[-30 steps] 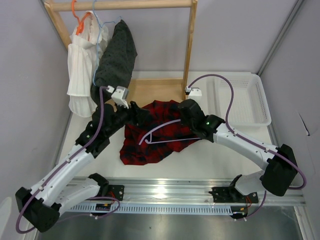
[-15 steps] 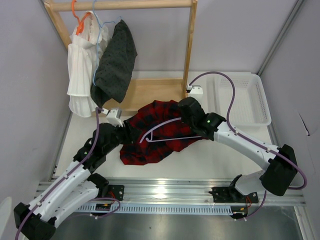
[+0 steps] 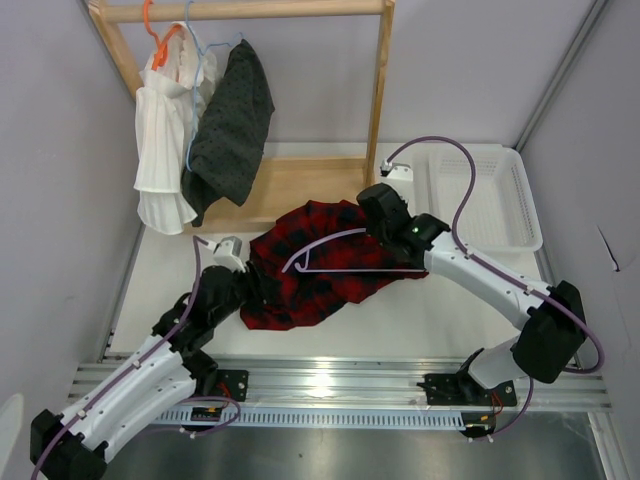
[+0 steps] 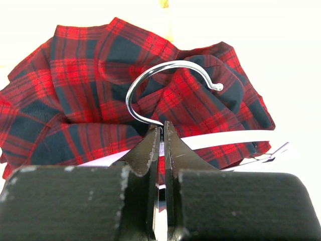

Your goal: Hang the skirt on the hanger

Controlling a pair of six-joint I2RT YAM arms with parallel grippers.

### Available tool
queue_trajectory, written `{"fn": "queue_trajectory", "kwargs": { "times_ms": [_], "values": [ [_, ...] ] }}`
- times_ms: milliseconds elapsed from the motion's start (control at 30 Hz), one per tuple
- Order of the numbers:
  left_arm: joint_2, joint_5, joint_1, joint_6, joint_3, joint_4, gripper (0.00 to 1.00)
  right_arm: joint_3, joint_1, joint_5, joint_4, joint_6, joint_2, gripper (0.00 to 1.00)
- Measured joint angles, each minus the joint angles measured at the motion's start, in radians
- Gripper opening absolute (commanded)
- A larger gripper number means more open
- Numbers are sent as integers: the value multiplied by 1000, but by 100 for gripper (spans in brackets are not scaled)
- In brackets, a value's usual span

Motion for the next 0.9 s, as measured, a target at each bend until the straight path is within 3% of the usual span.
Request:
{"fn": "queue_trajectory", "kwargs": {
  "times_ms": [767, 900],
  "values": [
    [178, -207, -257, 16, -26, 88, 53, 45, -11, -4, -29, 14, 45, 0],
    [210, -254, -285, 21, -13, 88, 49, 45, -11, -8, -29, 14, 45, 0]
  ]
}}
